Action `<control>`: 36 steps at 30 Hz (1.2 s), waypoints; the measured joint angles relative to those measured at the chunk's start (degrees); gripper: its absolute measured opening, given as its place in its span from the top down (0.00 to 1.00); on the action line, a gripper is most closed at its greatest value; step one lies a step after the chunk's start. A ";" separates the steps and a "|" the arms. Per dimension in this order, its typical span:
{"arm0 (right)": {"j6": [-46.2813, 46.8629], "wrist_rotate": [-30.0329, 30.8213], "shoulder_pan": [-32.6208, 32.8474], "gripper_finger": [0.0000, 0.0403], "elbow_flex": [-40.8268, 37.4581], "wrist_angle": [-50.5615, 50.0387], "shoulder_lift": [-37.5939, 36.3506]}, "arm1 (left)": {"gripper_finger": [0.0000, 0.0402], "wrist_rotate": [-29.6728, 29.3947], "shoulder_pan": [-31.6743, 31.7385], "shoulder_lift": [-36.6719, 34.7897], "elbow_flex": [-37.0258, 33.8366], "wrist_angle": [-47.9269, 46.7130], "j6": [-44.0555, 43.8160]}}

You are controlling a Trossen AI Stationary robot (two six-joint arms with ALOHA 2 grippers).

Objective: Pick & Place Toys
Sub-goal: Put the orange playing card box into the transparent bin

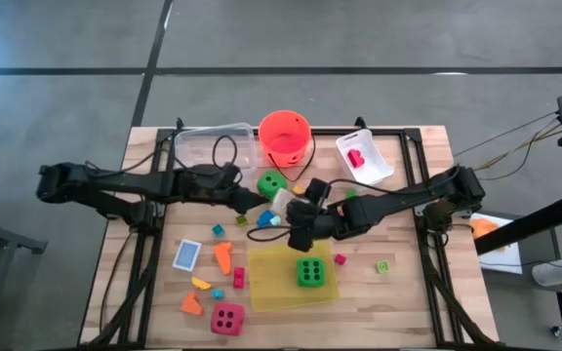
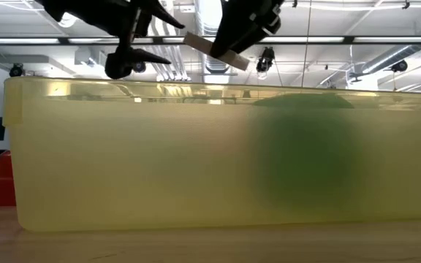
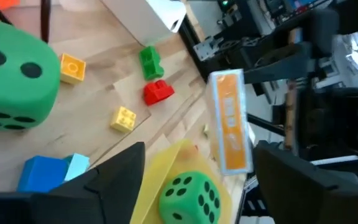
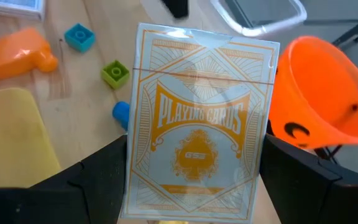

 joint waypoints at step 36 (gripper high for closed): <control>-5.81 0.05 -0.07 0.25 3.06 3.50 2.19 | 0.88 4.78 0.22 9.01 4.32 5.91 -0.39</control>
